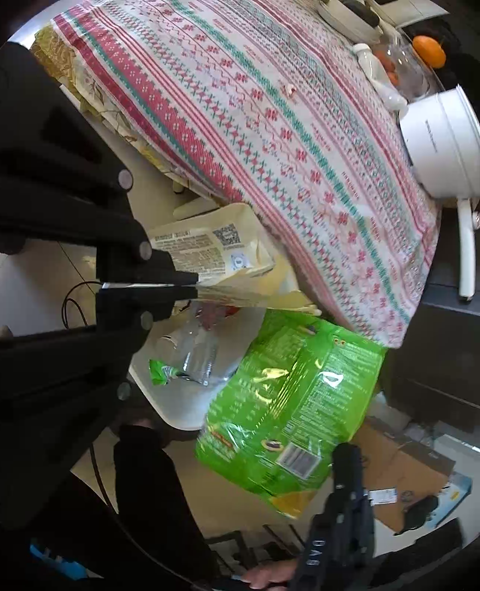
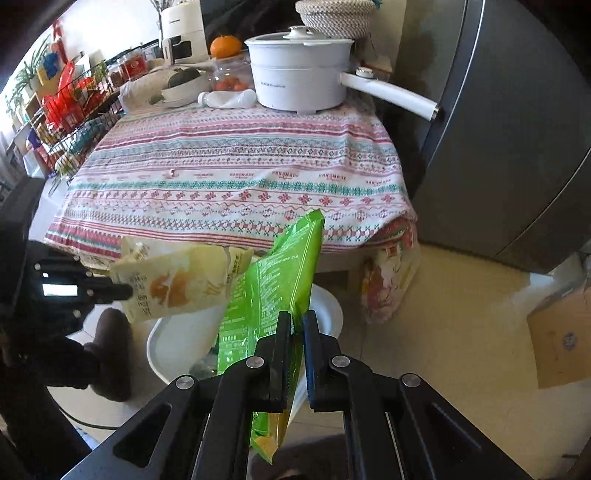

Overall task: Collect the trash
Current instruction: 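Carry both bags over the white bin and open both tools, then bring the left tool back over the table toward the small white bottle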

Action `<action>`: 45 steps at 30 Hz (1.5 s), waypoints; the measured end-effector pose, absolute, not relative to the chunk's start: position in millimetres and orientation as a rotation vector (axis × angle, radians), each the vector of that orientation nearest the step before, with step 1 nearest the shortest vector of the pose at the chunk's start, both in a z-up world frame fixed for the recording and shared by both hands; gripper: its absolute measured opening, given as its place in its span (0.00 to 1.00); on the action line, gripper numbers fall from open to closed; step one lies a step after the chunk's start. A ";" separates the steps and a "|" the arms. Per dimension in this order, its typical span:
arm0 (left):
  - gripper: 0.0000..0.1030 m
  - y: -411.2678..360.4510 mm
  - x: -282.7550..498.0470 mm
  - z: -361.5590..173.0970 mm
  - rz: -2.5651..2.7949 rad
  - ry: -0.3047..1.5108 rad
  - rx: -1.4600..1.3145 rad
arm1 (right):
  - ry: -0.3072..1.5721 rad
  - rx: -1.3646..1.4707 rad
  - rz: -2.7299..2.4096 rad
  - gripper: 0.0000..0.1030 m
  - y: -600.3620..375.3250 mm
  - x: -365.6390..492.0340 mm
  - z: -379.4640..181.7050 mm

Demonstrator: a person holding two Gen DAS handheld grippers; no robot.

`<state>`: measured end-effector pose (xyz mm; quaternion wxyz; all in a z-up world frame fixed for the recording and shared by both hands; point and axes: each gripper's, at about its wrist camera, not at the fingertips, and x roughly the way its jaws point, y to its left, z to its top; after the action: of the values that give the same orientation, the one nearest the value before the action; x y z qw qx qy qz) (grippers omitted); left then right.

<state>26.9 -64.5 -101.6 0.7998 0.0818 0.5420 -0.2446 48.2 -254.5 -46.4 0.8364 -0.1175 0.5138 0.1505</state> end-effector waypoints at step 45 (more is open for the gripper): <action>0.81 25.3 79.0 -52.2 -0.222 1.036 0.002 | 0.972 -0.107 0.352 0.71 -190.4 94.5 -9.9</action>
<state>79.0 25.3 -52.2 0.8630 0.0007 0.4939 -0.1060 94.5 -190.4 -9.9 0.8679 -0.0513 0.4645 0.1684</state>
